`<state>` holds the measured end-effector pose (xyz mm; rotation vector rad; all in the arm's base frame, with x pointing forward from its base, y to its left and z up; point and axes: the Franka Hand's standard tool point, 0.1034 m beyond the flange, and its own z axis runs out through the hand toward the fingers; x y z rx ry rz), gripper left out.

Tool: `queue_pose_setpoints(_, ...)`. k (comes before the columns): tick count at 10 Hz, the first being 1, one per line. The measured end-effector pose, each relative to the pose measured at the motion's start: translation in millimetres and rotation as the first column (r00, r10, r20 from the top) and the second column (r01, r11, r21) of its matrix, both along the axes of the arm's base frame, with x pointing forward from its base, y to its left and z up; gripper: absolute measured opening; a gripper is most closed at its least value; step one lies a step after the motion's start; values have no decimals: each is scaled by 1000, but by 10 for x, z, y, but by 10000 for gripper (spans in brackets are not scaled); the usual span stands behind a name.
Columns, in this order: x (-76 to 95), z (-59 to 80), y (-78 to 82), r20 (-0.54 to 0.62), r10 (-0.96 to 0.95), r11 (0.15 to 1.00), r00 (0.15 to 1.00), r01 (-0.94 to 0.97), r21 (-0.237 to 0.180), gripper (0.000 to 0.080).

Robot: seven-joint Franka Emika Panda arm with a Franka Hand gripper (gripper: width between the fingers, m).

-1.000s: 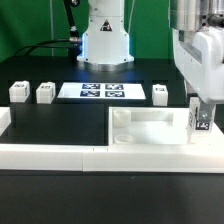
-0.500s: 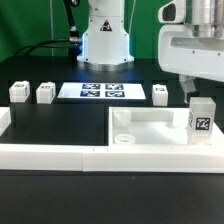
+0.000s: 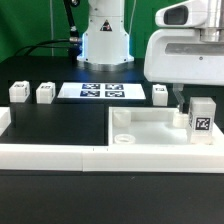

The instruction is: Assemble square table

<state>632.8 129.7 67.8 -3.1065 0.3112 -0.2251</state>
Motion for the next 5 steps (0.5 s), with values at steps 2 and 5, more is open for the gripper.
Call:
queue_pose_setpoints(2, -1, -38, -1, 5, 33, 999, 999, -33, -6, 640)
queue_pose_setpoints(5, -1, -44, -46, 4, -43, 999, 999, 43, 1, 481)
